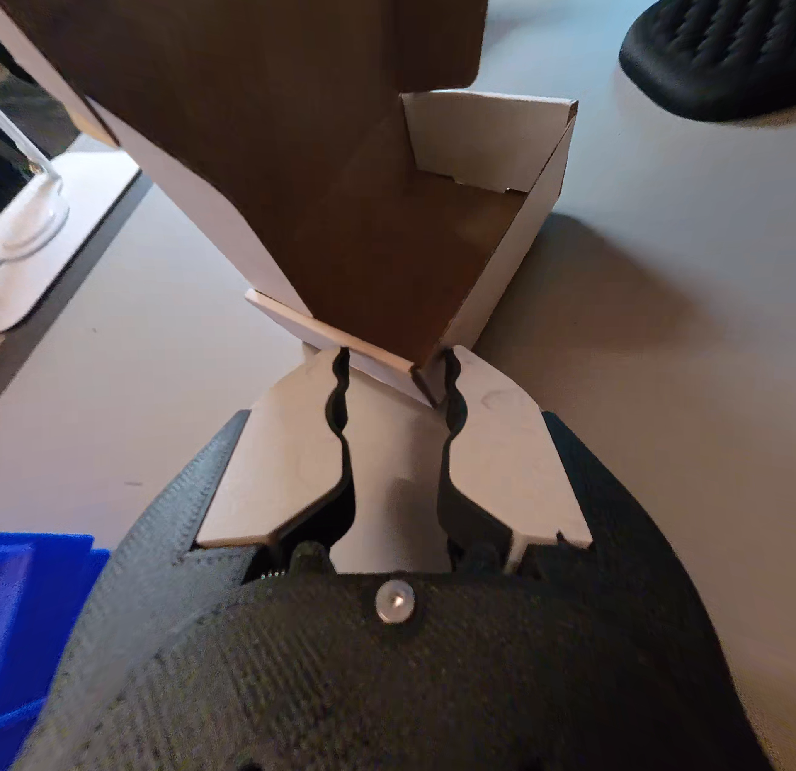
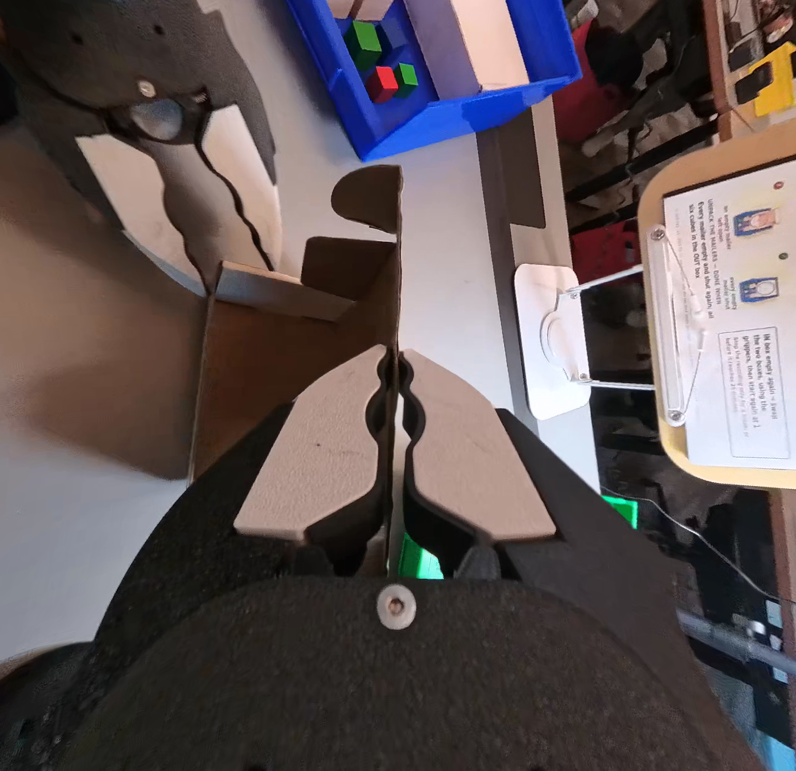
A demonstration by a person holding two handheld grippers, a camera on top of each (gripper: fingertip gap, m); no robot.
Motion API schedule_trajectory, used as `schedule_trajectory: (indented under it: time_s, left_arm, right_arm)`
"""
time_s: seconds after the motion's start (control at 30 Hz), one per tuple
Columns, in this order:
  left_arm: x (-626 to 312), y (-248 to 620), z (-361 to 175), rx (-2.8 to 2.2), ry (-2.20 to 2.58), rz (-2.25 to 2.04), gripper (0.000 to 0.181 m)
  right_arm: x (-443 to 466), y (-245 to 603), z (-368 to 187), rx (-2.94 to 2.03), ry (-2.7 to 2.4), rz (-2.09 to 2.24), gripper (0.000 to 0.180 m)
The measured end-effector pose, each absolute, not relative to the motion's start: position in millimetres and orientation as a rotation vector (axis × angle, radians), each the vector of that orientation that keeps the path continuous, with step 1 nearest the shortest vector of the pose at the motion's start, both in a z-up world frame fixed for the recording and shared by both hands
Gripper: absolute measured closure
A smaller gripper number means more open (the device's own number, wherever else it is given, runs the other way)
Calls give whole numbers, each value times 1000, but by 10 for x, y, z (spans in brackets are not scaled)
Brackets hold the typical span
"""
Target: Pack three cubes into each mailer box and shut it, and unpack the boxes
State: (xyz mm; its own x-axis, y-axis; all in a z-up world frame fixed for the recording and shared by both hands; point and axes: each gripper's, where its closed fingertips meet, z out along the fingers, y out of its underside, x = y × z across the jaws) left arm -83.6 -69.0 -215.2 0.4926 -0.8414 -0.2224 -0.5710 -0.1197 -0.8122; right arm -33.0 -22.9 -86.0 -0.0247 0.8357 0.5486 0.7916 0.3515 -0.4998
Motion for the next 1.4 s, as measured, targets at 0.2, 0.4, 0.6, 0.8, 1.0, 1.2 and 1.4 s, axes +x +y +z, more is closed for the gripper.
schedule_trajectory:
  time_s: [0.2,0.4,0.6,0.8,1.0,1.2,1.4]
  left_arm:
    - [-798,-755,-1953,-1669,1211,-355,145]
    - [-724,-791,-2147,-1704,1329,-290,150]
    - [-671,-884,-2251,-1696,1415,-264,159]
    - [-645,-957,-2253,-1703,1440,-296,165]
    - [-627,-968,-2246,-1708,1434,-311,167]
    - [-597,-981,-2245,-1710,1431,-335,169]
    - [-586,-989,-2232,-1710,1419,-348,169]
  right_arm:
    - [-287,34,-840,-1490,-1819,146,178]
    - [-281,524,-1002,-1563,-1833,39,177]
    - [-319,876,-1445,-1600,-1912,-119,178]
    - [-415,1029,-1905,-1673,-2006,-138,174]
    - [-462,1149,-2126,-1736,-2047,-126,163]
    - [-512,1330,-1861,-1862,-1867,-4,143]
    - [-547,1466,-1521,-1832,-1665,53,133]
